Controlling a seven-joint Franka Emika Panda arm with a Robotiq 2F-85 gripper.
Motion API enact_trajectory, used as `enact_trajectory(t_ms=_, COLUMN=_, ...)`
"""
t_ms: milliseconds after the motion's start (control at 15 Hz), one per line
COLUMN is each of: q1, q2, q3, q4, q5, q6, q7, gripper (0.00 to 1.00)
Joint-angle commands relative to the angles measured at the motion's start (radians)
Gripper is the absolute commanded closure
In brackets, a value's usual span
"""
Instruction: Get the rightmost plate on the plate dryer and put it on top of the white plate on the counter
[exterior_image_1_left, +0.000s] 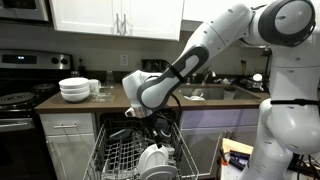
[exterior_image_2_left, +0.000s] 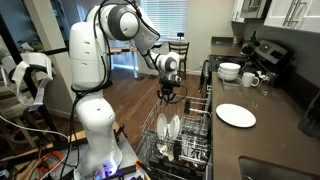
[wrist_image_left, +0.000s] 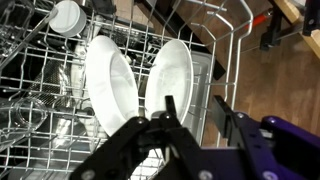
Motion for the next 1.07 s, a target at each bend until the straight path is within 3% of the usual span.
enact_trajectory(t_ms=0, q1=-0.001, q2=0.001, q3=0.002, q4=0.002, q5=0.0, q6=-0.002, q7=0.0, gripper=0.53)
enact_trajectory(t_ms=133, q1=0.0, q2=0.001, q3=0.002, q4=0.003, q5=0.0, q6=-0.002, q7=0.0, gripper=0.41)
enact_trajectory(t_ms=200, q1=-0.001, q2=0.001, q3=0.002, q4=0.003, q5=0.0, q6=-0.002, q7=0.0, gripper=0.41)
enact_trajectory(t_ms=267, q1=-0.001, q2=0.006, q3=0.0, q4=0.001, q5=-0.018, q6=0.01, q7=-0.014, gripper=0.16)
enact_trajectory(t_ms=467, q1=-0.002, q2=0.026, q3=-0.005, q4=0.003, q5=-0.071, q6=0.021, q7=-0.042, gripper=0.03)
enact_trajectory(t_ms=733, q1=-0.014, q2=0.07, q3=-0.018, q4=0.001, q5=-0.173, q6=0.069, q7=-0.099, gripper=0.0)
enact_trajectory(t_ms=1000, q1=-0.051, q2=0.125, q3=-0.022, q4=0.011, q5=-0.151, q6=0.154, q7=-0.253, gripper=0.0)
